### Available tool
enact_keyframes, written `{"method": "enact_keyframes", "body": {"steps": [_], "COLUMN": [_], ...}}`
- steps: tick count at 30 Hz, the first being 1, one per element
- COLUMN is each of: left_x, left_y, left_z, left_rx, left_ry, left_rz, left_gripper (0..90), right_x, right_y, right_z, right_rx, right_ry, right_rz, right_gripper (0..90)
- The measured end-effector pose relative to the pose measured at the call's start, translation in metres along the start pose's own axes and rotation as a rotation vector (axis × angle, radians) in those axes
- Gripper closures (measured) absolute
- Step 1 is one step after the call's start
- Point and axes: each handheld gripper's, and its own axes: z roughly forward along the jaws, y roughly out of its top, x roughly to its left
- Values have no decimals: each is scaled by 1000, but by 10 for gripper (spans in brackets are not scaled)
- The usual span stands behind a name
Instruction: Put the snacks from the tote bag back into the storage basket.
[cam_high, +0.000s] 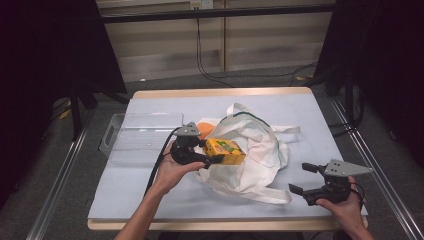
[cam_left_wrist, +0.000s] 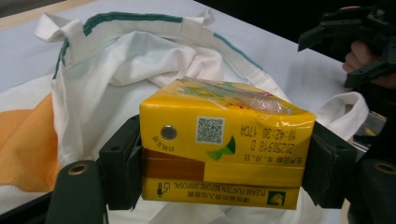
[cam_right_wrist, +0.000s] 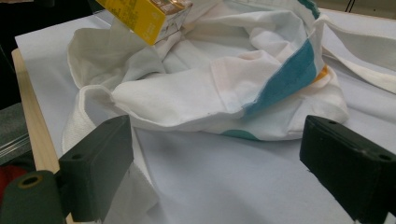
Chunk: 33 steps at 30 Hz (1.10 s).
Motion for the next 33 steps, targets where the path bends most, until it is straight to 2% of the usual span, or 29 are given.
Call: {"method": "enact_keyframes", "body": {"steps": [7,10,11,13,24,28,33], "left_x": [-1,1,2,5,13,17,25], "left_y": [3,3,4,6,23,30,35], "left_z": [-12,-16,-17,-18,-30,-36,-40], "left_rx": [-1,7,10,13,43,35,61], "left_ry": [-9,-8,-1,-11,15,23,52], "left_rz": [-17,-26,-40,-43,-38,-56,-76], "left_gripper": [274,274,274,274,274,273,273], "right_x": [-1,1,1,1,0,0,1], "right_y": [0,1,1,1,0,0,0], "right_z": [0,1,1,1,0,-1,-1], "right_rx": [1,3,3,0,-2,-4,1], "right_ry": [3,4,0,0,6,5,1], "right_rz": [0,-2,-4,-5,-3,-3,-5], "right_gripper": [97,106,106,106,112,112,111]}}
